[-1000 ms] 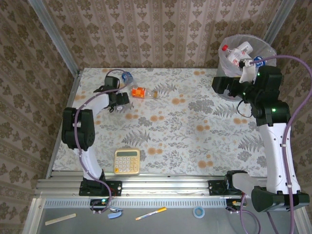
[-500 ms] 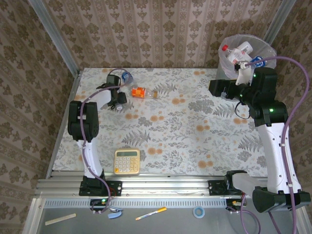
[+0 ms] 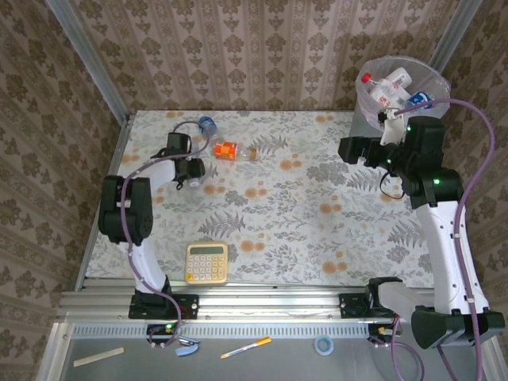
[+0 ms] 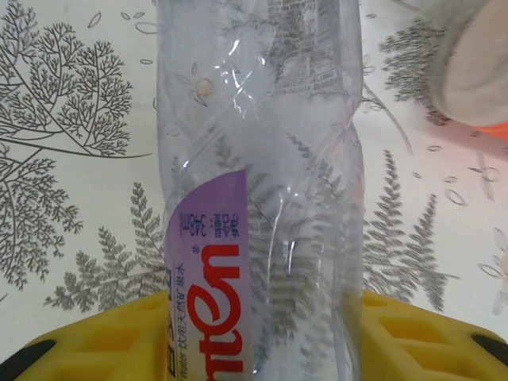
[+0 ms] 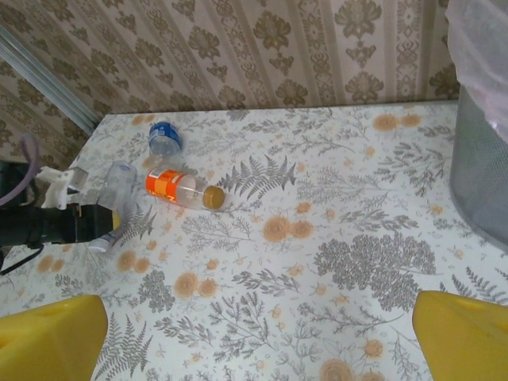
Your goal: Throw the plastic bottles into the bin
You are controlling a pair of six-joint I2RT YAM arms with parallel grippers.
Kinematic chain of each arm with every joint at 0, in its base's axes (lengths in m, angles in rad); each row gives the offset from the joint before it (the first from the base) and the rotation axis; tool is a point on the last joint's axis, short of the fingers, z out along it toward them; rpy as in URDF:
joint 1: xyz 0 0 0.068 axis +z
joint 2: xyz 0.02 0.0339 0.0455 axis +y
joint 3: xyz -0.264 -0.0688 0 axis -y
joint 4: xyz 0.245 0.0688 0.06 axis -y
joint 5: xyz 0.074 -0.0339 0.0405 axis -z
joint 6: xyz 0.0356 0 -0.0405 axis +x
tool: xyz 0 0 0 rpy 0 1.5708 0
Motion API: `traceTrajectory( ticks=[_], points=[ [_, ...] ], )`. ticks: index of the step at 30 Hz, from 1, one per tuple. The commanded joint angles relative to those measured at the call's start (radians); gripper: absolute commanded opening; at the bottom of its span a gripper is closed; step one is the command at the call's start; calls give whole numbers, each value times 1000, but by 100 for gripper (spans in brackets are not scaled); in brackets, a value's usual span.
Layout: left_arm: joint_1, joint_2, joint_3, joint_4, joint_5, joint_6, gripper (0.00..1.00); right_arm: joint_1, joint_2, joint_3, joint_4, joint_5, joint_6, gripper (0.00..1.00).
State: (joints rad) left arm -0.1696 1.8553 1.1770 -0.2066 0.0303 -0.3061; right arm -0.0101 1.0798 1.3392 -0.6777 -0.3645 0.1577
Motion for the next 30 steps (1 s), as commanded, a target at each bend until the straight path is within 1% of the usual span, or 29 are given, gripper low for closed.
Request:
traceTrajectory(
  ticks=[1, 5, 10, 13, 16, 17, 18, 20, 23, 30],
  points=[
    [-12, -109, -55, 134, 76, 33, 38, 7, -24, -21, 46, 19, 16, 100],
    [-48, -210, -115, 207, 115, 53, 35, 6, -27, -28, 46, 15, 20, 100],
    [-124, -338, -170, 287, 178, 90, 33, 6, -35, -43, 54, -6, 31, 100],
    [-188, -405, -187, 327, 216, 114, 32, 6, -37, -55, 68, -29, 50, 100],
    [-267, -449, -172, 332, 252, 156, 32, 6, -35, -70, 90, -71, 73, 100],
    [-281, -458, -161, 329, 260, 171, 32, 6, -33, -73, 99, -85, 83, 100],
    [-331, -463, -149, 324, 272, 180, 32, 6, -32, -76, 109, -99, 93, 100],
    [-373, -465, -130, 322, 295, 191, 32, 5, -30, -81, 123, -120, 107, 100],
    [-426, -456, -104, 325, 331, 196, 32, 7, -25, -86, 135, -153, 124, 100],
    [-521, -429, -70, 341, 357, 214, 32, 7, -24, -104, 135, -197, 146, 100]
  ],
)
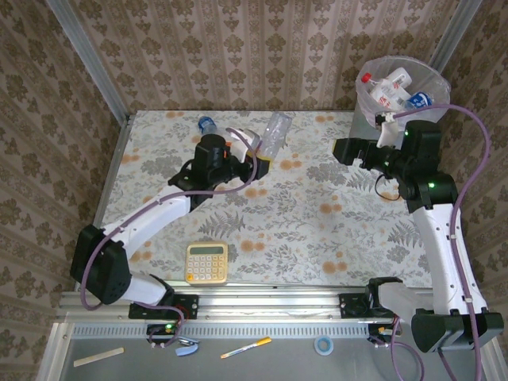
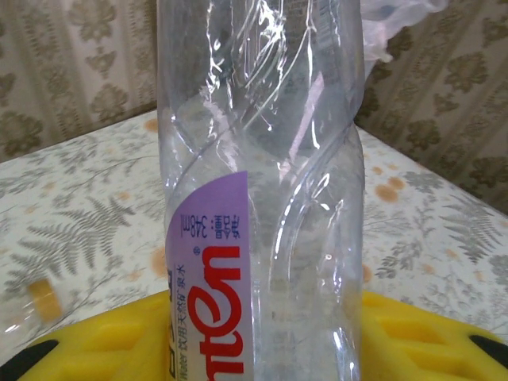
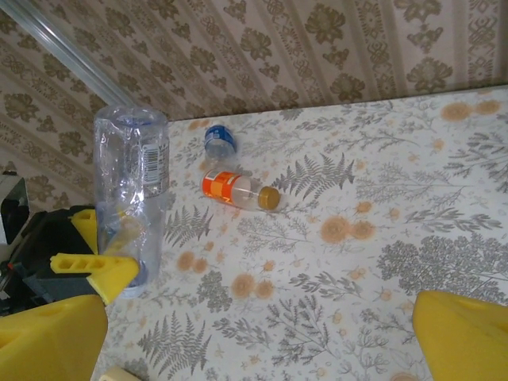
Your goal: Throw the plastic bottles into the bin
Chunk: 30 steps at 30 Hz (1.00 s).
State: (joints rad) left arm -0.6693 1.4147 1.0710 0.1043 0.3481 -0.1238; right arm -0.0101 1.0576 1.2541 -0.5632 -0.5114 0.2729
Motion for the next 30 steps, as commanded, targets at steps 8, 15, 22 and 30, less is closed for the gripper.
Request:
traceTrajectory(
  ticks=[8, 15, 22, 30],
  points=[
    [-86, 44, 75, 31, 65, 38, 32, 12, 5, -42, 78, -101, 58, 100],
    [-140, 82, 109, 46, 80, 40, 32, 32, 18, -59, 111, -120, 86, 100],
    [-184, 117, 135, 51, 88, 54, 32, 51, 28, -66, 117, -127, 93, 100],
    [-228, 131, 159, 43, 83, 106, 32, 66, 52, -85, 140, -140, 118, 98]
  ],
)
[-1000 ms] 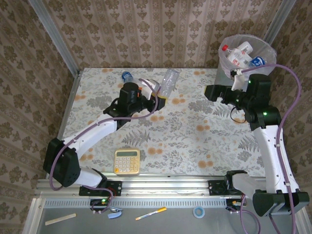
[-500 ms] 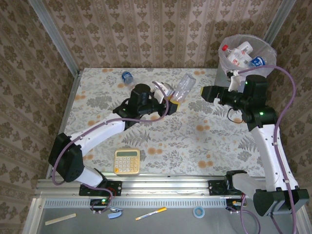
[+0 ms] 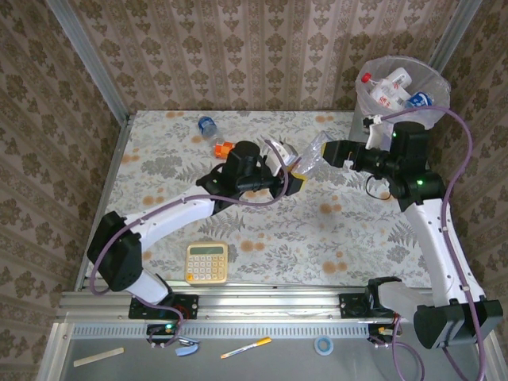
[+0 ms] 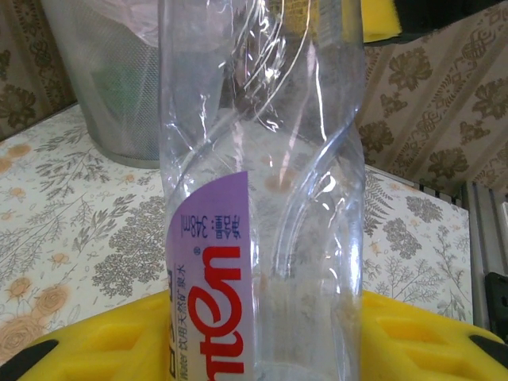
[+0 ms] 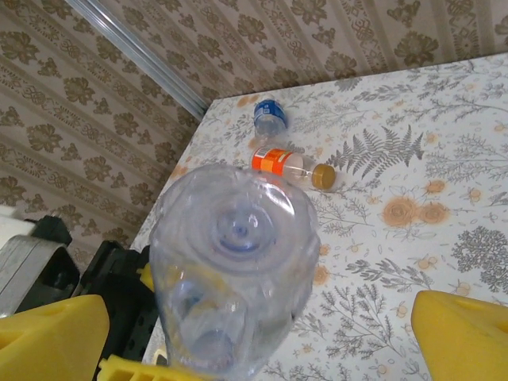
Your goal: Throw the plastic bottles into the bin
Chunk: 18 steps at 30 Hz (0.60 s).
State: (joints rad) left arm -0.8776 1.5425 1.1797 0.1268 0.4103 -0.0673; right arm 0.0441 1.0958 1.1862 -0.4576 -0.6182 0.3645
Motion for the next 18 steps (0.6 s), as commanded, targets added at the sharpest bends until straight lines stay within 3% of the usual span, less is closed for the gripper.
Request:
traceTrajectory(
  ticks=[1, 10, 14, 16, 18],
  points=[
    [-28, 3, 56, 16, 16, 59, 32, 15, 17, -17, 39, -34, 32, 98],
    [-78, 13, 92, -21, -40, 139, 32, 27, 42, -15, 42, -37, 43, 79],
    [-87, 20, 86, -8, -62, 154, 32, 27, 41, -4, 29, -38, 44, 65],
    [-90, 19, 86, -4, -78, 156, 35, 26, 42, 8, 12, -36, 39, 58],
    [-93, 20, 87, -6, -88, 165, 44, 27, 39, 20, -5, -27, 30, 51]
  ],
)
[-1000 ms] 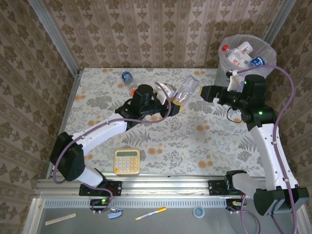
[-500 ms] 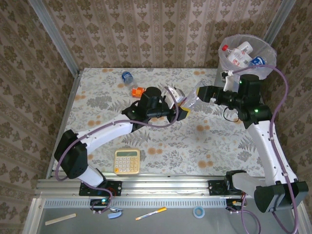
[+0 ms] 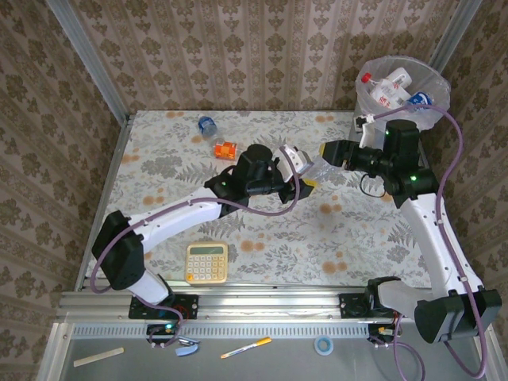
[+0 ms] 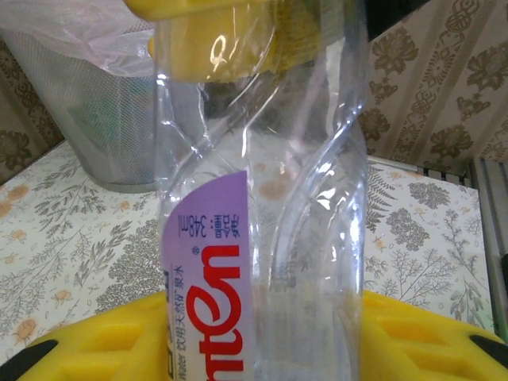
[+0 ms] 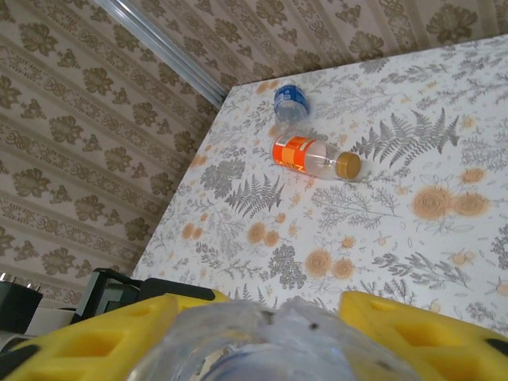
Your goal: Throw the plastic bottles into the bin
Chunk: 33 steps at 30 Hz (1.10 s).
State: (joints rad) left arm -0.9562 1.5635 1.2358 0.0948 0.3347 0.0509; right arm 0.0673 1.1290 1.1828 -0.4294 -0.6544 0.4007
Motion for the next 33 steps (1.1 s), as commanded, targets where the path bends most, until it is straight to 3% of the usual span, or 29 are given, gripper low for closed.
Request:
traceTrajectory(
  ticks=[1, 3, 5, 23, 33],
  points=[
    [-15, -2, 31, 28, -16, 48, 53, 3, 2, 29, -39, 18, -9, 50],
    [-15, -6, 23, 40, -33, 47, 82, 2, -15, 39, -43, 57, -16, 44],
    [-14, -17, 7, 59, -60, 33, 99, 3, -39, 45, -43, 106, -33, 40],
    [140, -164, -222, 143, -181, -165, 100, -4, -232, 70, 52, 556, -281, 36],
    [208, -231, -329, 146, -223, -228, 100, -15, -256, 75, 216, 702, -416, 37]
  ],
)
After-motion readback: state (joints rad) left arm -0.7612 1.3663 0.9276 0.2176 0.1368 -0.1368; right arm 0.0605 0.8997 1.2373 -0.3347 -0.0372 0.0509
